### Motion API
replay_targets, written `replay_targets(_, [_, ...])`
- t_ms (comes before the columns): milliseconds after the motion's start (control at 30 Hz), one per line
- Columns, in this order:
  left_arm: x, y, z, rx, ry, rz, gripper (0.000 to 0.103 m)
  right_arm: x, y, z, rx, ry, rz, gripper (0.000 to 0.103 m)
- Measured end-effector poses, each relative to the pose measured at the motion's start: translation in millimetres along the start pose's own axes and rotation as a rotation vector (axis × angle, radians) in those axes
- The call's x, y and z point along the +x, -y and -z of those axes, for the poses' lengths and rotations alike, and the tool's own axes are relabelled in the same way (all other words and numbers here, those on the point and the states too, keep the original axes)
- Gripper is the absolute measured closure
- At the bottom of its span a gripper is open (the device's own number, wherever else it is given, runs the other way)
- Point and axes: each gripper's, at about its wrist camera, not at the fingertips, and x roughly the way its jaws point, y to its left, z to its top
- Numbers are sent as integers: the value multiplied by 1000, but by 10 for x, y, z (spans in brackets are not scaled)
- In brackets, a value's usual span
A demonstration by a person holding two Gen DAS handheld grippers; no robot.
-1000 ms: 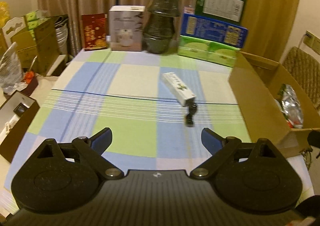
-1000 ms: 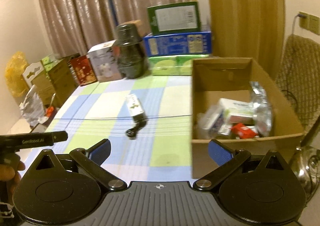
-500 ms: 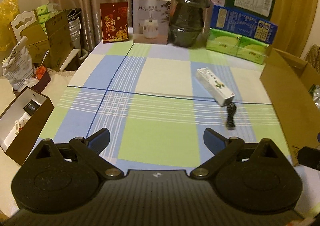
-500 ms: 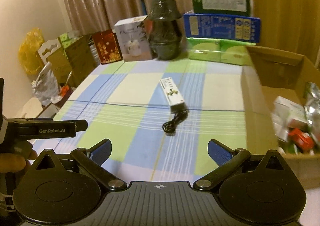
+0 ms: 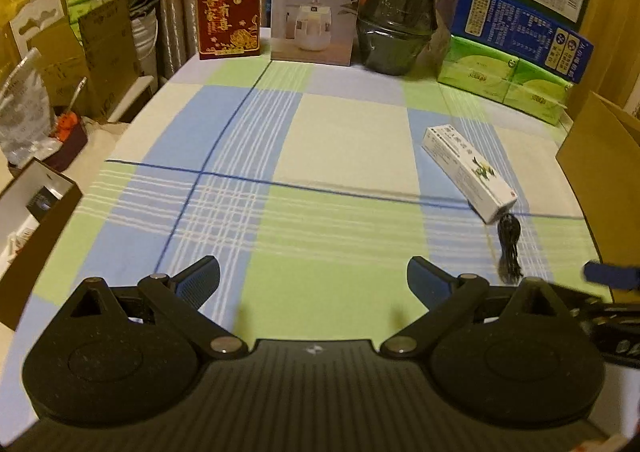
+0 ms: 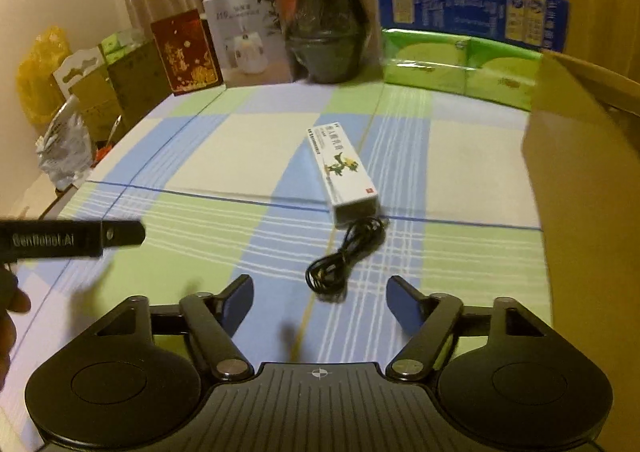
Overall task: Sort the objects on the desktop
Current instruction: 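Grasp the black cable with the right tool, then grasp the white medicine box with the left tool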
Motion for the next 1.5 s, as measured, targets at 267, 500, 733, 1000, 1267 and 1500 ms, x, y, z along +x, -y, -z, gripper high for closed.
replay_targets(267, [268, 101, -263, 15, 28, 16, 5, 446, 134, -149, 1, -47, -3, 60])
replay_targets(500, [435, 170, -316, 24, 6, 39, 5, 528, 57, -110, -99, -43, 32, 71])
replay_targets(733, [477, 209, -282, 38, -10, 57, 5, 500, 152, -131, -60, -55, 80, 94])
replay_targets(1000, [490, 193, -263, 29, -19, 74, 5, 318, 225, -210, -18, 10, 126, 95])
replay_targets(1267, [512, 203, -250, 32, -24, 84, 5, 236, 311, -325, 15, 82, 139, 96])
replay_targets(1500, [520, 223, -250, 31, -24, 91, 5, 305, 347, -406, -20, 131, 142, 96])
